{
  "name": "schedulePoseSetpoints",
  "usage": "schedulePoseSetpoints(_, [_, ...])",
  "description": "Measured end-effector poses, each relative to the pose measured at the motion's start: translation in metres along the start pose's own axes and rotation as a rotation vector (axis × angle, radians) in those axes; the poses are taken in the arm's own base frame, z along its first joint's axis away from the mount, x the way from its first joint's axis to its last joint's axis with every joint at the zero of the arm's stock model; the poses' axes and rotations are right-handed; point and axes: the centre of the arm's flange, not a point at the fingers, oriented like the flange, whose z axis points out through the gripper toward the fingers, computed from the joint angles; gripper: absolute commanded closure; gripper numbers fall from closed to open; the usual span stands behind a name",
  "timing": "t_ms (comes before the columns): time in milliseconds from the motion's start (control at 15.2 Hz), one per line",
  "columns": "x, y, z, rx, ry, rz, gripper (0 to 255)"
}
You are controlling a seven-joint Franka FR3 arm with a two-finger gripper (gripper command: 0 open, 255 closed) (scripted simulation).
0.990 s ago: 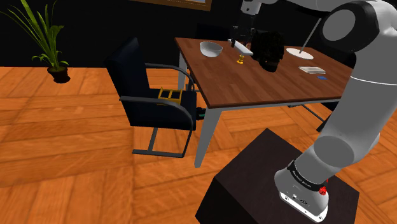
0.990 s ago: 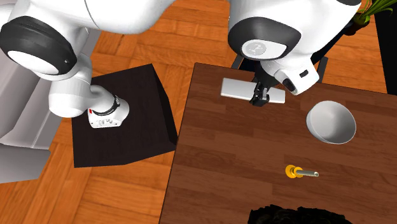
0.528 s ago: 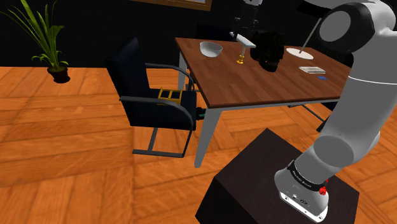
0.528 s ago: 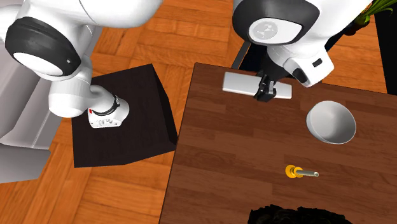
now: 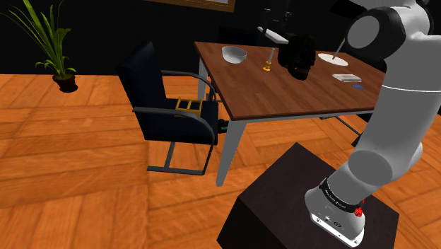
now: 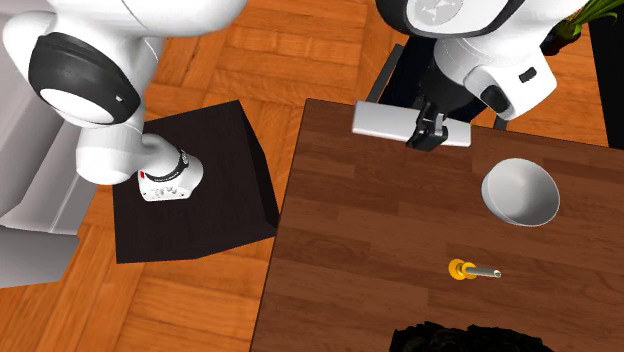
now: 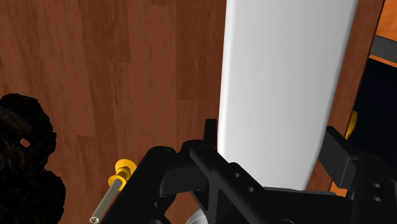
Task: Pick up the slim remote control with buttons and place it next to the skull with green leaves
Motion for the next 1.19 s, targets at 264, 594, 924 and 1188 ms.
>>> schedulePoseSetpoints(264, [0.0,0.0,-0.021,0.0,0.0,0.0,255])
schedulePoseSetpoints(594, [-0.007,0.041,-0.031,0.0,0.0,0.001,255])
schedulePoseSetpoints(924, [-0.009,0.104,-0.031,0.0,0.0,0.001,255])
schedulePoseSetpoints(1188, [-0.018,0.155,-0.03,0.0,-0.001,0.001,255])
